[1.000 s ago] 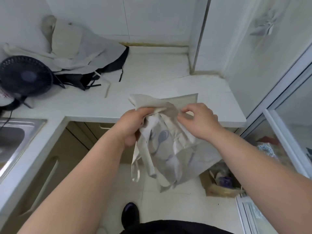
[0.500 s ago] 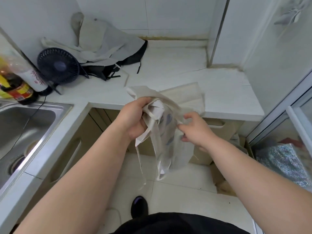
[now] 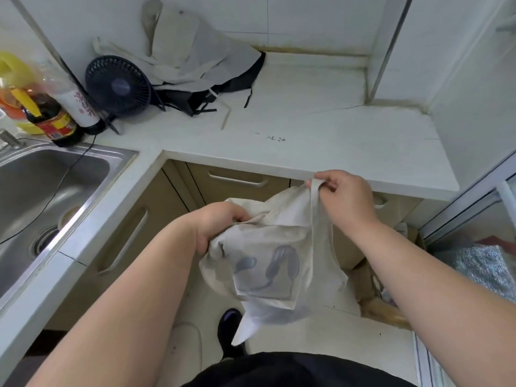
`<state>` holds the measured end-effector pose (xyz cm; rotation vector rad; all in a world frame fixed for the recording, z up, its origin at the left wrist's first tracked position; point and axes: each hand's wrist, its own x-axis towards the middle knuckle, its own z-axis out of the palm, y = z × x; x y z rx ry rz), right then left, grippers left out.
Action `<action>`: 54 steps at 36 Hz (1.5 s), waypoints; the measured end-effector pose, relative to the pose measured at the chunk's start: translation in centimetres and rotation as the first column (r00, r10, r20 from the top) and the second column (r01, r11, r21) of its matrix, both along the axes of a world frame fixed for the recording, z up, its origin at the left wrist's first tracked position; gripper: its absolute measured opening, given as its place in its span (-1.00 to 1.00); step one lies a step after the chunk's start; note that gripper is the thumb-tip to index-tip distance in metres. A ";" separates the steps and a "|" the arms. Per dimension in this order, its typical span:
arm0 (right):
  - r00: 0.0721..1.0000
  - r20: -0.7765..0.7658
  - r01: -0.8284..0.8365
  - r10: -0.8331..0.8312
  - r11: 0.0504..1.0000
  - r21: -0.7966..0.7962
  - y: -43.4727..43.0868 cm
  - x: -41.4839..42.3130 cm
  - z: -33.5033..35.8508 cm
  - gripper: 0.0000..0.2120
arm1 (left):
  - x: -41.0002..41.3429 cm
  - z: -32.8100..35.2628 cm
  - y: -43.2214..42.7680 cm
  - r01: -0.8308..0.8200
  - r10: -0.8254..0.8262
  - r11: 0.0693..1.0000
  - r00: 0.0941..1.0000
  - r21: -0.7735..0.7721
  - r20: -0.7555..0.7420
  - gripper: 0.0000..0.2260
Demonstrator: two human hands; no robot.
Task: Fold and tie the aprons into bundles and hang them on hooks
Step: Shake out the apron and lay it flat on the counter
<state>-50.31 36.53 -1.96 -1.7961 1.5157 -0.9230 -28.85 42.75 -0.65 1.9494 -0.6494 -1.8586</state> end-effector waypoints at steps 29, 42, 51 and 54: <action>0.997 -0.048 0.064 -0.052 0.953 0.296 -1.2 -0.3 0.1 -0.76 | 1.0 -1.1 -1.8 -0.549 0.578 0.785 0.815 -0.287 0.024 -0.70; 0.980 -0.082 0.185 -0.182 0.982 0.032 -3.0 -0.5 1.0 -0.72 | 0.7 -1.2 -2.7 -0.189 0.410 0.801 0.864 -0.568 0.291 -0.71; 0.984 0.025 0.174 -0.177 0.980 0.091 -5.0 -0.8 1.9 -0.77 | 1.3 -0.1 -4.0 -0.350 0.556 0.703 0.813 -0.620 0.172 -0.93; 0.967 0.131 0.202 -0.216 0.973 0.114 -5.4 -0.9 2.4 -0.86 | 0.8 0.5 -4.3 -0.417 0.565 0.676 0.823 -0.607 0.064 -0.94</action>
